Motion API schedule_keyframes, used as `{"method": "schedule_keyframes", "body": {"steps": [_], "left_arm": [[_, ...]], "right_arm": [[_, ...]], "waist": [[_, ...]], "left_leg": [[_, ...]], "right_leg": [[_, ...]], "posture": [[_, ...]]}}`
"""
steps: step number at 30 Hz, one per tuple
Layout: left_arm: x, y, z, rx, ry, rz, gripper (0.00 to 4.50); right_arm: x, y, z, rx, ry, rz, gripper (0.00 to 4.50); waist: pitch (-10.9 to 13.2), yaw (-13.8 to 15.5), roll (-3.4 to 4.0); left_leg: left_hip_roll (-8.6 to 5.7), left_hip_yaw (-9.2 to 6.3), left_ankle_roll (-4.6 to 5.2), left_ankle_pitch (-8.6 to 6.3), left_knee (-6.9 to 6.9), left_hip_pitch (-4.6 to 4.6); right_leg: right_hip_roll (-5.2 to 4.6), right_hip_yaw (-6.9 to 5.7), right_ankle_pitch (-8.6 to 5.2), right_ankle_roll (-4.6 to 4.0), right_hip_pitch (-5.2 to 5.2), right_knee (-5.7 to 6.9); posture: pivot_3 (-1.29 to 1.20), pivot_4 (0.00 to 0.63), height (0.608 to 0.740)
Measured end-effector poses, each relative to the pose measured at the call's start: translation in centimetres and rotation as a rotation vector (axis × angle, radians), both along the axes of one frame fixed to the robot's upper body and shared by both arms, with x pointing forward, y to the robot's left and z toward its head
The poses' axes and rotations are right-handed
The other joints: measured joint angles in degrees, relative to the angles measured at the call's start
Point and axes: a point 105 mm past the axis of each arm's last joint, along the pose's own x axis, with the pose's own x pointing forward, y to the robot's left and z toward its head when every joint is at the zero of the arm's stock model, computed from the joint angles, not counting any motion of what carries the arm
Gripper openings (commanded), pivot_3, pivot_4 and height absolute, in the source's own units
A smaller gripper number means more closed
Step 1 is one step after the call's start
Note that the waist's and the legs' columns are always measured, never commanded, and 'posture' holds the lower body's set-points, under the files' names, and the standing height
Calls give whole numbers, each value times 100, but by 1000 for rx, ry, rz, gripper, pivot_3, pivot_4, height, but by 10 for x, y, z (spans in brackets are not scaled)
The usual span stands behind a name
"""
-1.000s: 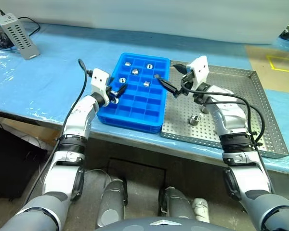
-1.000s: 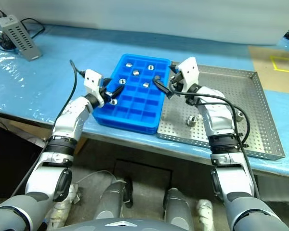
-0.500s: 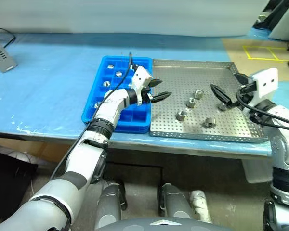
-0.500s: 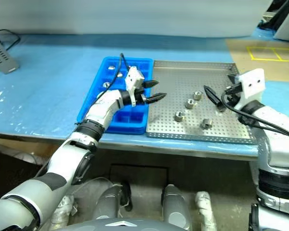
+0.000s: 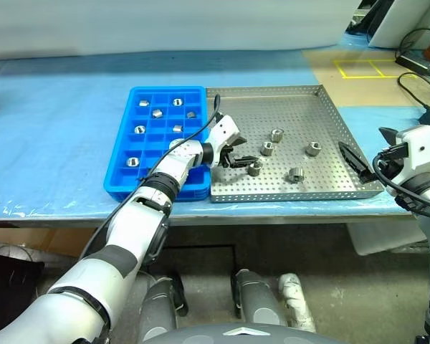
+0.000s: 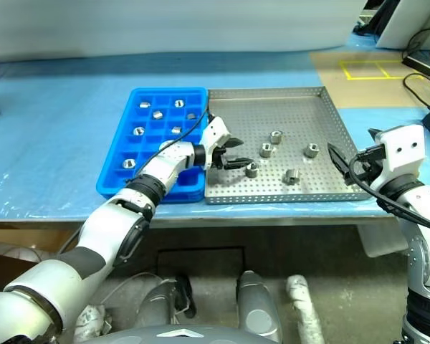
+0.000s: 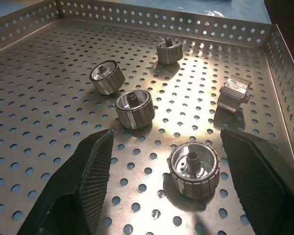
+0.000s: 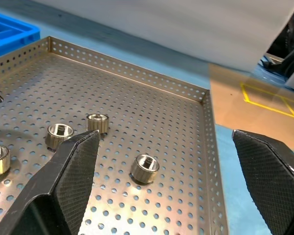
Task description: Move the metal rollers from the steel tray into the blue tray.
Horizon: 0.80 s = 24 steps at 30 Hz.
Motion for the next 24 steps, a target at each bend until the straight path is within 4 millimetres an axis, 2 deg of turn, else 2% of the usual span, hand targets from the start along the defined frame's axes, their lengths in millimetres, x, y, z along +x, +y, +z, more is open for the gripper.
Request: {"method": "schedule_keyframes", "body": {"steps": [7,13,16,20,24], "left_arm": [[0,-9,-10,54,12,25,3673],[8,0,-26,156,42,115,3673],[10,7,-32,212,54,137,3183],[11,14,-36,220,99,151,1802],[13,18,-32,144,171,176,1717]], "right_arm": [[-4,-2,-5,2,15,-18,4500],[-6,-4,-9,3,26,-34,4500],[-6,-4,-8,7,24,-34,4500],[-3,-3,-4,14,9,-29,4500],[4,2,-2,23,-1,-1,4500]], "waist": [[0,-281,0],[-1,-536,2],[-4,-643,7],[-7,-781,13],[-7,-832,12]], "left_leg": [[-44,-1,43,-28,14,-17],[-71,-2,79,-52,37,-20],[-78,-8,80,-61,38,-6],[-82,-17,77,-73,36,16],[-95,-18,84,-78,36,19]], "right_leg": [[-44,-8,0,0,5,-18],[-74,-11,0,0,22,-35],[-76,-14,0,1,50,-58],[-77,-23,-1,3,100,-98],[-90,-24,-1,2,107,-101]], "posture": [[-738,150,740],[-733,150,740],[-715,150,740],[-683,150,740],[-616,150,740]]}}
